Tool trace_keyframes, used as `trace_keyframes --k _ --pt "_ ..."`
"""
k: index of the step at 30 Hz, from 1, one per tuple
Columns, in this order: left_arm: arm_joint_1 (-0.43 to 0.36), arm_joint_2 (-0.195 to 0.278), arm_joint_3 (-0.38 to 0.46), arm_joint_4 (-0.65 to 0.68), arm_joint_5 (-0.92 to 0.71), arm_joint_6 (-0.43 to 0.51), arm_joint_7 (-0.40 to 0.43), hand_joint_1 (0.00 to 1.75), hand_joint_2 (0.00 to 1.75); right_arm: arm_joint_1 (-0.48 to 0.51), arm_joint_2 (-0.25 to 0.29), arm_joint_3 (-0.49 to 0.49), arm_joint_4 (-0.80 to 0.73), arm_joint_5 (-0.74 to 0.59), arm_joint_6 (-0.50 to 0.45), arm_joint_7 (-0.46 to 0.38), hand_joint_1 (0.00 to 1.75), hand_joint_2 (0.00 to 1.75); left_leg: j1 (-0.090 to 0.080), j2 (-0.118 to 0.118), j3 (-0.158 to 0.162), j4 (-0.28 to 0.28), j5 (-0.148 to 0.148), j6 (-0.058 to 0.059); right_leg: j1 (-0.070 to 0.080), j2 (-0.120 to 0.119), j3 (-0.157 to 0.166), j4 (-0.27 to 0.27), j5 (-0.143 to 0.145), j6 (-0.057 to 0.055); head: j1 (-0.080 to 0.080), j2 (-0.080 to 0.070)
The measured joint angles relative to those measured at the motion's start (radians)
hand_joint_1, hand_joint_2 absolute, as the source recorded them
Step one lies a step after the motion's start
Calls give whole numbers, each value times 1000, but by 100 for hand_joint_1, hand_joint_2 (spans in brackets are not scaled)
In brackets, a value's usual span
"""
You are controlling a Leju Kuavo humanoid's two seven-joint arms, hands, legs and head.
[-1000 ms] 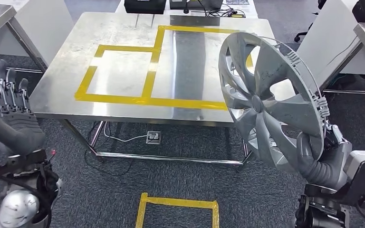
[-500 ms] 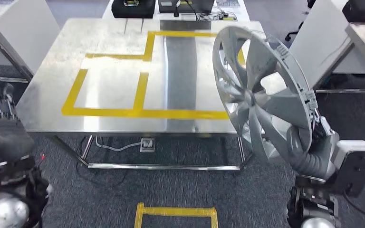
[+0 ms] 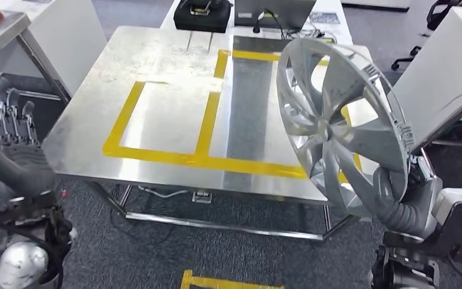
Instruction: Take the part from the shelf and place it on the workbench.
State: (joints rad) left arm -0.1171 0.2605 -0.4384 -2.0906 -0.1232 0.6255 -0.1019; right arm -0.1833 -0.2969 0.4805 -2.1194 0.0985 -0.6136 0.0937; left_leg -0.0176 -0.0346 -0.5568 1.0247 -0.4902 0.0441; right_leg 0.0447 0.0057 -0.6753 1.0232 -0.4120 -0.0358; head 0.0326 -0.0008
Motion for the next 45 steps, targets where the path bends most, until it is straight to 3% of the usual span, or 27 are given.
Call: trace_keyframes --k 3,4,7,8,9,10,12,13,14,16,18,21,26,29,35,45 --pt "-1 -1 1 -2 -2 1 -1 0 0 -2 0 -2 -1 0 1 0 175 175 -3 3 2 13 -9 -10 -7 0 37 -31 9 -7 0 0" --pt "-2 -1 1 -3 -3 2 -1 0 0 -3 0 -2 -1 0 1 0 175 175 -2 7 -7 34 -24 -17 -12 -2 53 -36 11 -8 -2 0" --pt "-1 -2 1 -3 -4 4 0 0 0 -7 1 -2 0 0 1 -1 175 175 16 19 -97 189 -93 -39 -22 -3 66 -40 6 -9 -14 0" --pt "0 -2 1 -3 -3 4 0 0 0 -7 1 -2 0 0 2 -1 175 175 23 21 -129 231 -102 -44 -26 -3 66 -39 3 -6 -16 0" --pt "0 -2 1 -2 -3 4 0 0 0 -6 1 -2 0 0 2 -1 175 175 29 23 -149 244 -93 -50 -30 -2 68 -36 -2 -1 -18 0" --pt "0 -2 1 -2 -3 4 0 0 0 -6 1 -1 0 0 3 -1 175 175 35 25 -150 217 -62 -57 -35 -2 70 -32 -8 5 -20 0" --pt "0 -2 1 -2 -4 4 -1 0 0 -7 2 -1 0 0 4 -1 175 175 45 27 -117 104 18 -72 -45 0 74 -17 -23 21 -25 0" --pt "-1 -2 1 -1 -4 4 -1 0 0 -8 2 -1 0 1 4 -1 175 175 46 28 -102 52 34 -75 -48 0 73 -8 -30 30 -31 0" --pt "-1 -2 1 -1 -4 4 0 0 0 -9 2 -1 1 2 4 -1 175 175 46 28 -91 24 41 -72 -48 1 69 -1 -35 37 -35 0" --pt "0 -3 1 0 -4 4 -1 0 0 -12 2 0 2 4 4 0 175 175 44 27 -85 13 38 -53 -47 1 61 8 -41 49 -37 0" --pt "0 -3 0 0 -4 3 -1 0 0 -13 2 1 3 5 4 0 175 175 43 25 -84 17 51 -44 -47 1 61 9 -40 45 -30 0" --pt "0 -4 0 0 -4 2 -1 0 0 -15 2 2 3 5 4 0 175 175 41 20 -84 17 51 -42 -48 0 65 5 -38 35 -19 0" --pt "-1 -4 0 0 -4 1 -1 0 0 -16 2 4 3 5 5 0 175 175 38 19 -82 17 48 -33 -50 -1 73 -8 -37 35 -4 0" --pt "-1 -4 0 0 -4 0 -1 0 0 -17 2 7 4 5 8 0 175 175 35 19 -81 17 48 -27 -52 -1 74 -11 -35 40 0 0" --pt "-1 -4 -3 0 -3 2 0 0 0 -19 2 11 5 9 12 2 175 175 31 20 -82 17 49 -24 -57 -2 75 -14 -34 74 0 0" --pt "-1 -8 -7 3 -1 13 0 0 0 -19 2 15 12 18 11 17 175 175 32 21 -78 15 50 -24 -56 -1 74 -12 -34 75 -7 0"
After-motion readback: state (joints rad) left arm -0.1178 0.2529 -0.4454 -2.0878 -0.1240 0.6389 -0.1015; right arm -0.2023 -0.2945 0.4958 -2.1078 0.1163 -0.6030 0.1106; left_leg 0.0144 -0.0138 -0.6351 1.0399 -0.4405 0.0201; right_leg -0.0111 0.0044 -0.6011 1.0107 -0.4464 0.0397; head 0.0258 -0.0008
